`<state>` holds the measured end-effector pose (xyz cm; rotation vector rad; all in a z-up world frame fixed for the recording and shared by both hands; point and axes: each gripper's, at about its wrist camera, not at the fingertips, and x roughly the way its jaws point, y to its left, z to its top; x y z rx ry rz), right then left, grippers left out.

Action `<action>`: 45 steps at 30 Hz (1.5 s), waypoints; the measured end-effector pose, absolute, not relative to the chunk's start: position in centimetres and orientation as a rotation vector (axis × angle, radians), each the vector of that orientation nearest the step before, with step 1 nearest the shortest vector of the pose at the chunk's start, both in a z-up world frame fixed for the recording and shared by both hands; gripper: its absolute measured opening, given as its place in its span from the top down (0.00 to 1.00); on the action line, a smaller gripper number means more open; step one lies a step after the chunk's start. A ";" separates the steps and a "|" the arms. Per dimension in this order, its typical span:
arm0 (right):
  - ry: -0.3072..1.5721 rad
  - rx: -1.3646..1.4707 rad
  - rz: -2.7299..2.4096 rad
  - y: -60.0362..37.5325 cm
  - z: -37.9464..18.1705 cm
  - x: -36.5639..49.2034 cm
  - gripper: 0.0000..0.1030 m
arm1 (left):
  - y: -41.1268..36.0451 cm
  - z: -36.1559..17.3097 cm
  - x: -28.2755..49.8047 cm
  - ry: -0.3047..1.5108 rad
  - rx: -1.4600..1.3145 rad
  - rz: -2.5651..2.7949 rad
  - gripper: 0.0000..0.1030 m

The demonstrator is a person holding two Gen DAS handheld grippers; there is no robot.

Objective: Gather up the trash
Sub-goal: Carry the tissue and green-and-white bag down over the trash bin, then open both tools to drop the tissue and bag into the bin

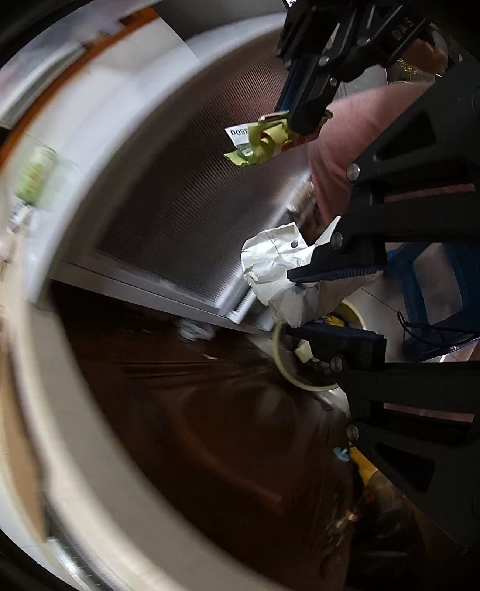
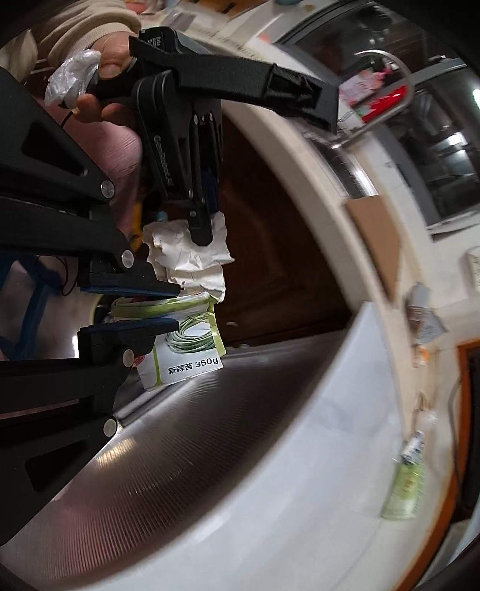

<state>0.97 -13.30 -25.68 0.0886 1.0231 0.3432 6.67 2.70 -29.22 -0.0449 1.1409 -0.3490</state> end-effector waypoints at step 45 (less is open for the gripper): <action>1.492 0.210 0.285 -9.6 -56.7 12.2 0.54 | 4.1 -53.0 12.4 1.458 0.049 -0.153 0.38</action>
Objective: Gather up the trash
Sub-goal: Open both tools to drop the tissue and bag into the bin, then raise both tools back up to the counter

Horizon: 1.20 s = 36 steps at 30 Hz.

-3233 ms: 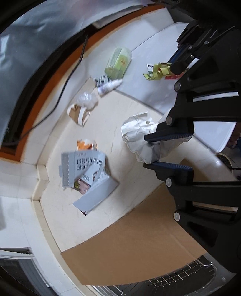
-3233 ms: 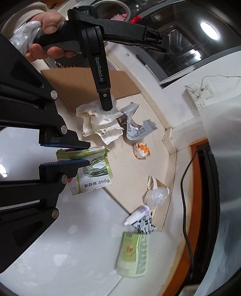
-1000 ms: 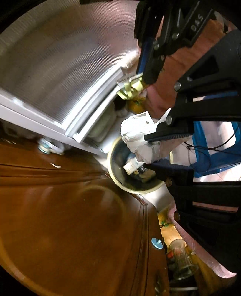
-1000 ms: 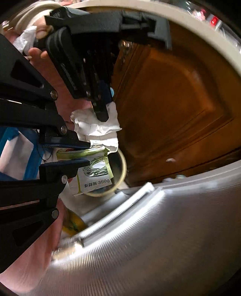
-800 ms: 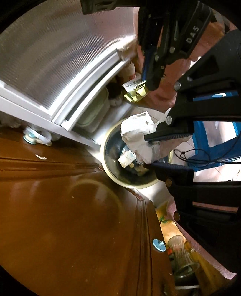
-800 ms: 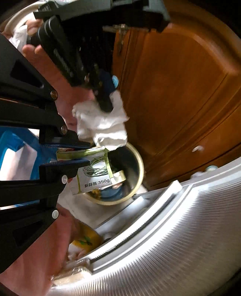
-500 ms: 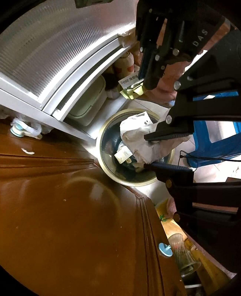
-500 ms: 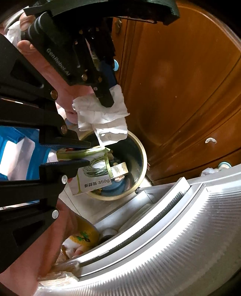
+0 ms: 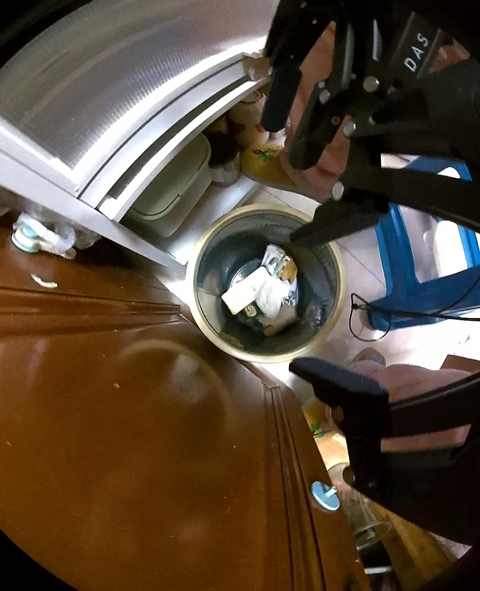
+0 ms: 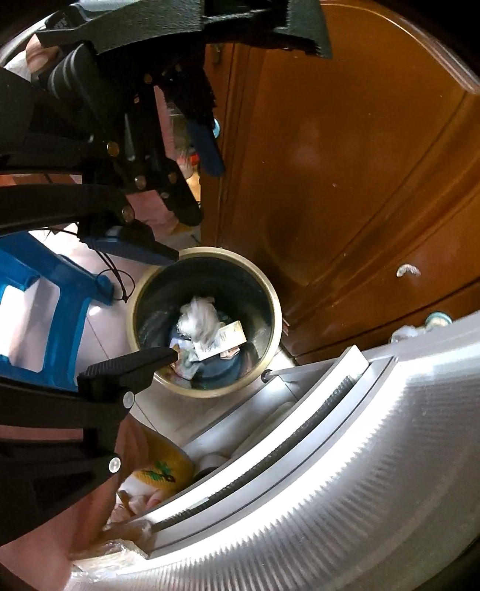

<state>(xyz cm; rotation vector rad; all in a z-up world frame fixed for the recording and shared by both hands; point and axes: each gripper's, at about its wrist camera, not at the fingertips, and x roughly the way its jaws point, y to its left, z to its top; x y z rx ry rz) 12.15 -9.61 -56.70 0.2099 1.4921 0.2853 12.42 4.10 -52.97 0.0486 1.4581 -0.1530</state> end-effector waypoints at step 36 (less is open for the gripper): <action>1.358 0.116 0.220 -10.5 -52.5 11.2 0.54 | 3.6 -49.8 11.8 1.359 0.061 -0.168 0.23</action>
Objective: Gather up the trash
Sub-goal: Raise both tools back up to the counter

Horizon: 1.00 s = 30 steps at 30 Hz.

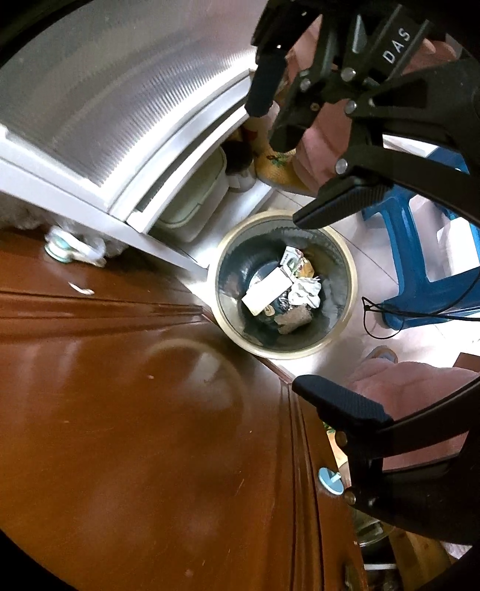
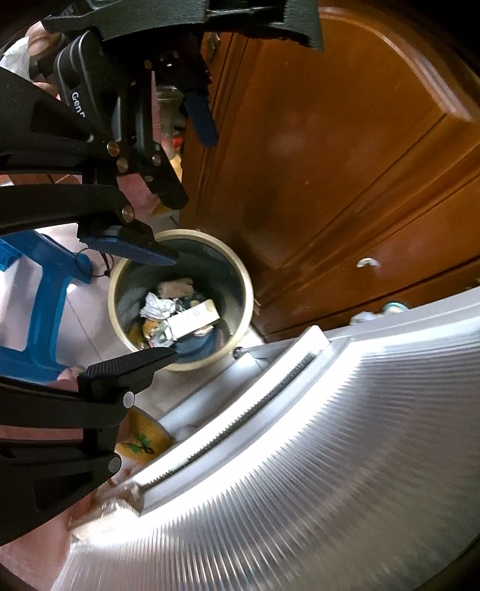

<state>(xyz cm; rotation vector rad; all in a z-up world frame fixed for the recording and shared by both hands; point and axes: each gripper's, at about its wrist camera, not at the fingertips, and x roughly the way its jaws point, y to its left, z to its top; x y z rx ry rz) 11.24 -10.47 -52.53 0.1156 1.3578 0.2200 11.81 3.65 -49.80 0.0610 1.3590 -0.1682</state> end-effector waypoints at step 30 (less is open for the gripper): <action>0.735 0.119 0.303 -14.3 -17.3 7.8 0.46 | 2.5 -12.6 10.9 0.819 0.046 -0.377 0.17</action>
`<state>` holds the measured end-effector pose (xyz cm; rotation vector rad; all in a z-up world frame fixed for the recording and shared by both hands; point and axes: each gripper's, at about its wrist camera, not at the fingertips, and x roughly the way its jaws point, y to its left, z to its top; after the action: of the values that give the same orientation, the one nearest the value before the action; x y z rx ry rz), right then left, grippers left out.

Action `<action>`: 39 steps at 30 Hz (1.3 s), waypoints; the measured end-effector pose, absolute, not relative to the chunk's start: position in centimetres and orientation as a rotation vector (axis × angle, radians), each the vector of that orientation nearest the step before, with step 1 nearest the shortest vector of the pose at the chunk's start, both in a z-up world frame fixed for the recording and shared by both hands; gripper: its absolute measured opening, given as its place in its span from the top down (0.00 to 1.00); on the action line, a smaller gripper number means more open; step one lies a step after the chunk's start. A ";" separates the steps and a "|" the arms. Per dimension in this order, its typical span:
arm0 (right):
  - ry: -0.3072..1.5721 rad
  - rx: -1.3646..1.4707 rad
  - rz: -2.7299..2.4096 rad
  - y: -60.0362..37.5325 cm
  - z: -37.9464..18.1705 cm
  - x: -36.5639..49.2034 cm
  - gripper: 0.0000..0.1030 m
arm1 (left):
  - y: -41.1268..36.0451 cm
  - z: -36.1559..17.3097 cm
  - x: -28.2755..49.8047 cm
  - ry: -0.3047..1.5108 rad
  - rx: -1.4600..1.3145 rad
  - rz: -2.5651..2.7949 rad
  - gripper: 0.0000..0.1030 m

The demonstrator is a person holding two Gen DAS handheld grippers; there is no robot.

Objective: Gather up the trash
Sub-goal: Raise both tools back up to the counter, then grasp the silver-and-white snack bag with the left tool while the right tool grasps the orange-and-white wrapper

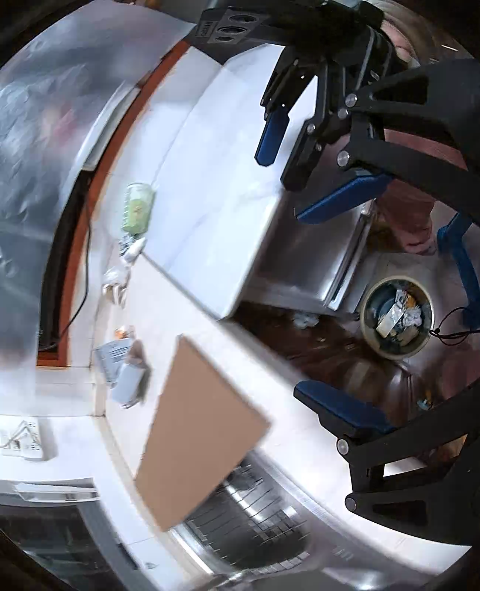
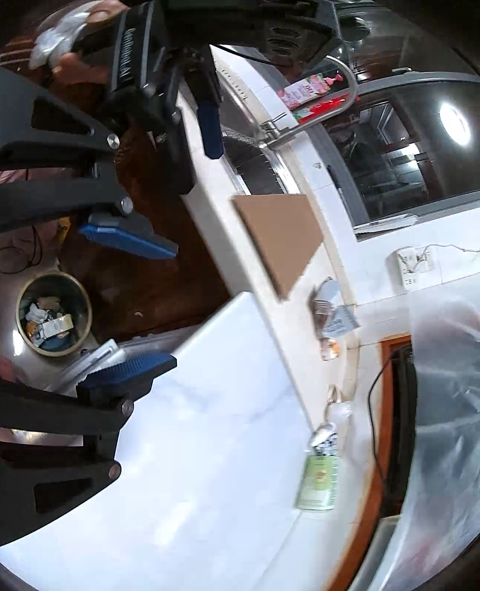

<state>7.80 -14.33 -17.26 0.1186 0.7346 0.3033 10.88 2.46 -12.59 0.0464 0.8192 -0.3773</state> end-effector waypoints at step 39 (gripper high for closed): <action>0.990 0.367 0.103 -19.4 -17.9 58.5 0.46 | 5.5 -17.3 52.9 1.116 -0.365 -0.076 0.17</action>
<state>58.54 -19.41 -17.86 0.3665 0.9902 0.1031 52.88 5.54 -17.29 -0.3651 1.1161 -0.0756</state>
